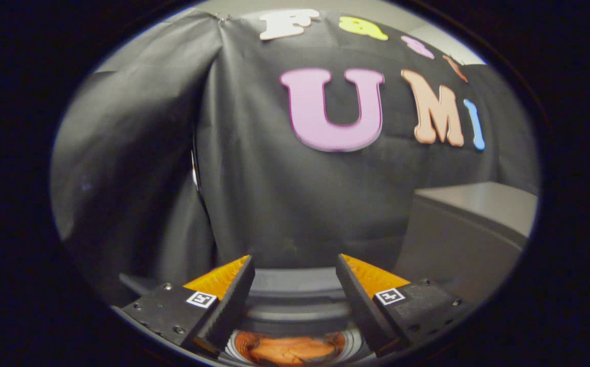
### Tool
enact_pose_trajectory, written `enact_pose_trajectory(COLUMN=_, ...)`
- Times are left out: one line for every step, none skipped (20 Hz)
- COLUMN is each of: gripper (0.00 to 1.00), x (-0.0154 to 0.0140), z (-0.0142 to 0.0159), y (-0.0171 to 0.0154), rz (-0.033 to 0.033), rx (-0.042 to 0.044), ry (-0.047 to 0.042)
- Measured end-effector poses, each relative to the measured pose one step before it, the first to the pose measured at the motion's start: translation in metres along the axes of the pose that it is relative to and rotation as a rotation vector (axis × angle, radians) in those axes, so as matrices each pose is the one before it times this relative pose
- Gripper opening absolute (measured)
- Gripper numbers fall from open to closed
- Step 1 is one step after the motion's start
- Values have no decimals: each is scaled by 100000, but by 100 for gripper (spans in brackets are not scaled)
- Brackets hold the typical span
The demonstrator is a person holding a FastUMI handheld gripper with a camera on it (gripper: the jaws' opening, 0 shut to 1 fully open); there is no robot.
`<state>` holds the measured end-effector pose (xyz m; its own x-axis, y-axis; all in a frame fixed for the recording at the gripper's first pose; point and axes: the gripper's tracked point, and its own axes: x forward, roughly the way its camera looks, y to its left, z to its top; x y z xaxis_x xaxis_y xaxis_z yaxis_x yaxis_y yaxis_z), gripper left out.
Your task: Put the clothes into the washing machine and then close the washing machine lid.
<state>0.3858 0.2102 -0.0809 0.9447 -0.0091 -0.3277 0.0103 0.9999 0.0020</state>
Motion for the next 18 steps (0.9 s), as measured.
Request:
enact_pose_trajectory(gripper=98, x=228, z=-1006, y=-334, rz=210, rx=1176, ry=-58)
enact_pose_trajectory(gripper=98, x=5, z=-572, y=-503, rz=-696, rx=817, ry=-1175)
enact_pose_trajectory(gripper=97, x=270, z=-44, y=-175, rz=-545, rx=-140, ry=-891)
enact_pose_trajectory(gripper=97, x=237, z=131, y=213, rz=82, rx=19, ry=-343)
enact_pose_trajectory(gripper=97, x=202, z=-142, y=65, rz=354, rx=-575, ry=236)
enact_pose_trajectory(gripper=96, x=45, z=-576, y=-176, rz=961, rx=-175, ry=498)
enact_pose_trajectory(gripper=96, x=-1, z=-400, y=15, rz=1258, rx=255, ry=623)
enact_pose_trajectory(gripper=96, x=-119, z=-695, y=-233, rz=1170, rx=20, ry=427)
enact_pose_trajectory(gripper=96, x=-185, z=-359, y=84, rz=1044, rx=-1219, ry=109)
enact_pose_trajectory(gripper=96, x=-280, z=-242, y=-144, rz=36, rx=-1491, ry=-696)
enact_pose_trajectory(gripper=96, x=-218, z=-217, y=13, rz=-632, rx=-1047, ry=-684)
enact_pose_trajectory(gripper=96, x=-469, z=-769, y=391, rz=-584, rx=-821, ry=128)
enact_pose_trajectory(gripper=96, x=-332, z=-686, y=145, rz=-168, rx=82, ry=555)
enact_pose_trajectory(gripper=96, x=-246, z=-639, y=-74, rz=252, rx=-9, ry=826)
enact_pose_trajectory(gripper=96, x=-379, z=-245, y=-81, rz=-187, rx=877, ry=-168)
enact_pose_trajectory(gripper=96, x=-322, z=-126, y=-157, rz=-65, rx=534, ry=-377)
enact_pose_trajectory(gripper=96, x=-510, z=-126, y=-39, rz=-146, rx=-19, ry=-645)
enact_pose_trajectory(gripper=96, x=-615, z=-133, y=40, rz=62, rx=-510, ry=-395)
